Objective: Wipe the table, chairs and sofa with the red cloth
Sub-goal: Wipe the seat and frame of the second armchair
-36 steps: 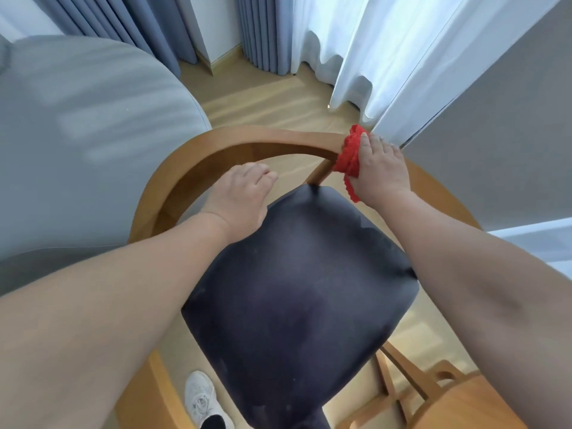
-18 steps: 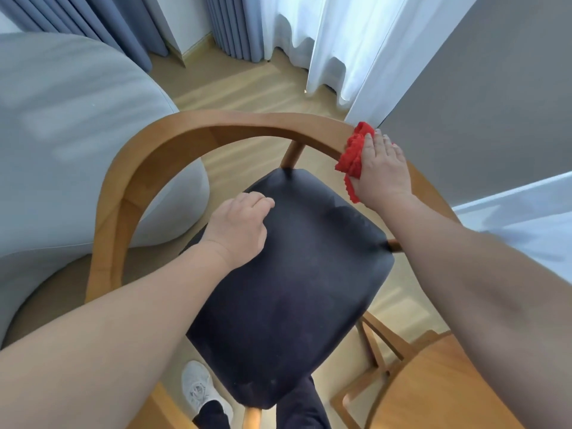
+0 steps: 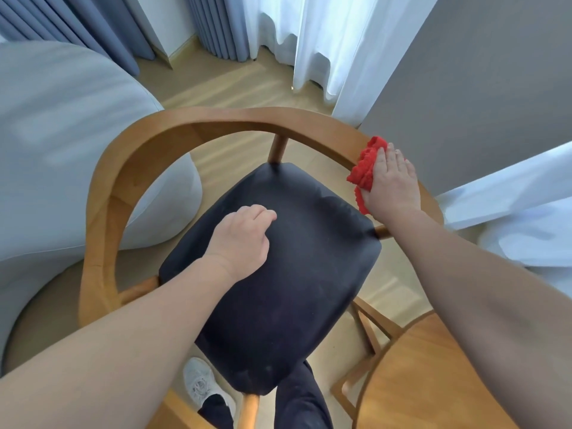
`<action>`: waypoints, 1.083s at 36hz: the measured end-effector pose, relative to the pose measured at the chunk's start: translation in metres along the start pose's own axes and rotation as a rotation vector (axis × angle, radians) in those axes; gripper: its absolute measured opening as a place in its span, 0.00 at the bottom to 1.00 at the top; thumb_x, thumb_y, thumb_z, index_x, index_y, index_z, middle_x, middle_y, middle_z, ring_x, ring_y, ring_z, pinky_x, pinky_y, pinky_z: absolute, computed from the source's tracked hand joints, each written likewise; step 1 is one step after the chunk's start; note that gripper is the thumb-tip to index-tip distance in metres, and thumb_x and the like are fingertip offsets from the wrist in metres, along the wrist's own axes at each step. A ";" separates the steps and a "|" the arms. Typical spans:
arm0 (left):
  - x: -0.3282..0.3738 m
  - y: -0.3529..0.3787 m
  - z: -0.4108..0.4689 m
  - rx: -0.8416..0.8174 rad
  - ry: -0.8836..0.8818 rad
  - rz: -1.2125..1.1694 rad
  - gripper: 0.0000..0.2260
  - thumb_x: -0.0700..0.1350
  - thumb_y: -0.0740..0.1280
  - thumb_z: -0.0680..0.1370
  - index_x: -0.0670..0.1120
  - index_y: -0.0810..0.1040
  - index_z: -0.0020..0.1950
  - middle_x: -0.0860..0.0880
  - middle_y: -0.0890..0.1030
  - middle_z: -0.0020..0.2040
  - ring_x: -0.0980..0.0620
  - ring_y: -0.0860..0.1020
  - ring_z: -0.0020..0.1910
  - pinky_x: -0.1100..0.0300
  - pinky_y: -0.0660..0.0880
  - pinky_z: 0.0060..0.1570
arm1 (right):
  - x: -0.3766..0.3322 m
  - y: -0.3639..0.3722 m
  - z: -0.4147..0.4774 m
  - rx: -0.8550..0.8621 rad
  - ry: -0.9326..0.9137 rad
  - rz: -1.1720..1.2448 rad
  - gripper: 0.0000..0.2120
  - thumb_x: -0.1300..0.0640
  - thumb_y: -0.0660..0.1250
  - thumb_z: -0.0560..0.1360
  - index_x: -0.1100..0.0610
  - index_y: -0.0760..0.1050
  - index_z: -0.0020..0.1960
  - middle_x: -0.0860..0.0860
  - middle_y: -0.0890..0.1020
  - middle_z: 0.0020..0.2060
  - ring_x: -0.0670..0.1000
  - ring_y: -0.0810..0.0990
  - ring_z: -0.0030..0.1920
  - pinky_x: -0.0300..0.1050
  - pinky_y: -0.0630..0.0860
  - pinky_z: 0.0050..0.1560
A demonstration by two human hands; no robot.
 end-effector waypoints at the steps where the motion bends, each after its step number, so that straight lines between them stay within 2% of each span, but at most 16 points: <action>1: 0.001 0.000 -0.001 0.000 0.002 0.001 0.17 0.33 0.71 0.66 0.41 0.79 0.54 0.45 0.80 0.48 0.42 0.79 0.42 0.52 0.77 0.41 | 0.003 0.001 -0.003 -0.001 0.006 0.004 0.37 0.45 0.59 0.79 0.62 0.46 0.78 0.60 0.51 0.78 0.59 0.51 0.77 0.53 0.48 0.76; 10: 0.017 0.002 -0.008 -0.025 0.006 -0.023 0.17 0.32 0.70 0.66 0.41 0.79 0.54 0.45 0.81 0.47 0.43 0.79 0.41 0.52 0.76 0.40 | 0.033 0.010 -0.035 -0.031 0.072 0.010 0.38 0.44 0.59 0.79 0.62 0.45 0.78 0.59 0.51 0.77 0.59 0.53 0.77 0.53 0.50 0.75; 12: 0.019 0.002 -0.011 -0.033 0.011 -0.029 0.17 0.33 0.70 0.66 0.41 0.79 0.54 0.46 0.81 0.48 0.43 0.79 0.42 0.52 0.77 0.41 | 0.040 0.014 -0.042 -0.045 0.098 0.004 0.38 0.45 0.60 0.78 0.62 0.46 0.78 0.61 0.54 0.77 0.61 0.56 0.75 0.56 0.54 0.74; 16: 0.021 0.000 -0.016 -0.038 0.029 -0.023 0.16 0.36 0.64 0.67 0.41 0.79 0.53 0.46 0.81 0.47 0.43 0.79 0.40 0.52 0.78 0.39 | 0.052 0.020 -0.053 -0.047 0.171 -0.009 0.39 0.47 0.64 0.76 0.65 0.51 0.76 0.64 0.63 0.69 0.64 0.66 0.65 0.59 0.65 0.65; 23: 0.013 -0.013 -0.031 -0.038 0.030 -0.010 0.16 0.37 0.64 0.67 0.41 0.79 0.54 0.46 0.81 0.46 0.44 0.79 0.40 0.53 0.79 0.38 | 0.062 0.022 -0.063 -0.070 0.307 0.062 0.40 0.47 0.66 0.75 0.63 0.48 0.75 0.64 0.67 0.64 0.64 0.69 0.60 0.59 0.68 0.61; 27: 0.004 -0.020 -0.042 -0.060 0.017 -0.013 0.17 0.34 0.69 0.68 0.41 0.79 0.56 0.46 0.81 0.48 0.44 0.79 0.42 0.52 0.79 0.40 | 0.071 0.029 -0.076 -0.098 0.389 0.192 0.42 0.53 0.68 0.74 0.63 0.45 0.76 0.65 0.66 0.63 0.65 0.71 0.59 0.58 0.73 0.58; 29: 0.001 -0.024 -0.047 -0.069 0.008 -0.009 0.16 0.34 0.68 0.69 0.41 0.79 0.57 0.46 0.81 0.49 0.44 0.79 0.42 0.52 0.78 0.40 | 0.081 0.037 -0.088 -0.123 0.478 0.273 0.43 0.60 0.70 0.72 0.63 0.45 0.76 0.65 0.69 0.61 0.65 0.76 0.54 0.58 0.79 0.50; 31: 0.000 -0.029 -0.054 -0.084 -0.007 -0.014 0.16 0.35 0.67 0.71 0.42 0.78 0.58 0.46 0.81 0.51 0.44 0.79 0.45 0.51 0.78 0.43 | 0.088 0.042 -0.104 -0.164 0.551 0.264 0.34 0.68 0.66 0.71 0.64 0.54 0.73 0.63 0.79 0.50 0.62 0.82 0.41 0.55 0.82 0.37; 33: 0.001 -0.039 -0.059 -0.098 -0.019 -0.030 0.16 0.37 0.65 0.74 0.43 0.77 0.61 0.47 0.80 0.55 0.45 0.78 0.49 0.51 0.76 0.49 | 0.089 0.038 -0.119 -0.192 0.583 0.277 0.17 0.69 0.60 0.73 0.63 0.66 0.62 0.57 0.82 0.32 0.56 0.81 0.24 0.51 0.80 0.24; 34: 0.001 -0.044 -0.062 -0.102 -0.028 -0.037 0.16 0.38 0.63 0.75 0.44 0.76 0.63 0.48 0.79 0.57 0.46 0.78 0.51 0.52 0.76 0.51 | 0.083 0.031 -0.126 -0.208 0.567 0.276 0.11 0.67 0.58 0.75 0.60 0.69 0.56 0.55 0.81 0.27 0.54 0.79 0.20 0.49 0.78 0.22; 37: -0.002 -0.065 -0.074 -0.095 -0.044 -0.047 0.15 0.41 0.62 0.78 0.47 0.75 0.64 0.50 0.78 0.60 0.50 0.77 0.55 0.58 0.75 0.54 | 0.046 -0.001 -0.140 -0.181 0.416 0.237 0.03 0.62 0.59 0.74 0.55 0.68 0.45 0.51 0.80 0.26 0.51 0.78 0.19 0.47 0.79 0.23; 39: -0.003 -0.082 -0.085 -0.075 -0.047 -0.064 0.14 0.42 0.62 0.78 0.47 0.75 0.63 0.51 0.79 0.58 0.51 0.77 0.54 0.59 0.75 0.53 | 0.009 -0.024 -0.153 -0.158 0.303 0.296 0.02 0.56 0.61 0.74 0.54 0.69 0.46 0.51 0.80 0.30 0.52 0.81 0.27 0.50 0.81 0.31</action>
Point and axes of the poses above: each hand's wrist, its own z-axis towards the middle knuckle, its own y-axis out of the palm, x = y × z, the point moved 7 cm from there along z, towards the middle knuckle
